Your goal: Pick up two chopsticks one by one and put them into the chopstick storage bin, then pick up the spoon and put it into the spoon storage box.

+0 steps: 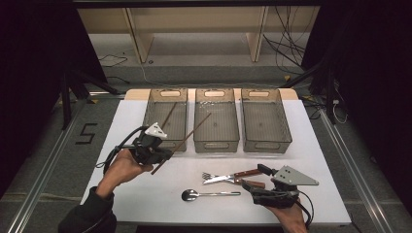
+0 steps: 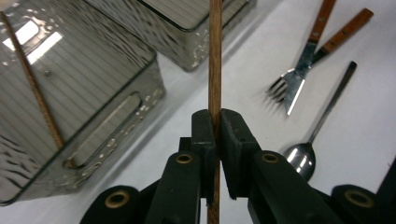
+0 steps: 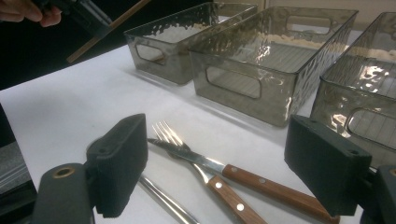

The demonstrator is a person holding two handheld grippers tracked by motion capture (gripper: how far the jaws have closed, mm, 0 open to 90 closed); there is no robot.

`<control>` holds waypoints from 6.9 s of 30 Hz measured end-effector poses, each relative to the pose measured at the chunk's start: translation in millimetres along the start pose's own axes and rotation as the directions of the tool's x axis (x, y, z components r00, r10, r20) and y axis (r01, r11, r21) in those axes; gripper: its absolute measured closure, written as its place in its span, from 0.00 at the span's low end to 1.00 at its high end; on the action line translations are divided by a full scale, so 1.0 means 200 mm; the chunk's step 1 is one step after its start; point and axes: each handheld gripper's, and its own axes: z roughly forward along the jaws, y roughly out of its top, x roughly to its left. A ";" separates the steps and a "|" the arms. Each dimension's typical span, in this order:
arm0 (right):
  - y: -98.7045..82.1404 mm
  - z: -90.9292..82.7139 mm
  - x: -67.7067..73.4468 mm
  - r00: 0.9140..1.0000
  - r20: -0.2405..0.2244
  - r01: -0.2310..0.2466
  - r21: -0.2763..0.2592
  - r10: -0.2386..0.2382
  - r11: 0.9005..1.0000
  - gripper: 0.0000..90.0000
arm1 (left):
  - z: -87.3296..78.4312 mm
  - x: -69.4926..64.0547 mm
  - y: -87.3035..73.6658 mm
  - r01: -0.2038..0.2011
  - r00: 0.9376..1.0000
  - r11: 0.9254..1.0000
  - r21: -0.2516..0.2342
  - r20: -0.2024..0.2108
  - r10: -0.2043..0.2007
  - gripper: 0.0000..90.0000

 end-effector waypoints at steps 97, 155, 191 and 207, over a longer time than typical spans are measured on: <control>0.00 0.00 0.00 1.000 -0.003 -0.004 -0.001 0.004 1.000 0.25 | 0.24 0.57 0.14 0.306 0.921 0.948 -0.085 -0.225 -0.318 0.71; 0.08 0.21 0.14 0.967 -0.201 0.199 0.221 -0.155 0.955 0.25 | -0.02 0.04 -0.35 0.238 0.967 0.890 -0.390 0.014 -0.253 0.23; 0.12 0.51 0.25 0.885 -0.397 0.426 0.483 -0.243 0.765 0.44 | -0.08 -0.12 -0.54 0.198 0.972 0.837 -0.509 -0.009 -0.235 0.19; 0.12 0.61 0.29 0.858 -0.430 0.502 0.592 -0.280 0.631 0.65 | -0.09 -0.14 -0.60 0.192 0.974 0.826 -0.530 -0.001 -0.227 0.18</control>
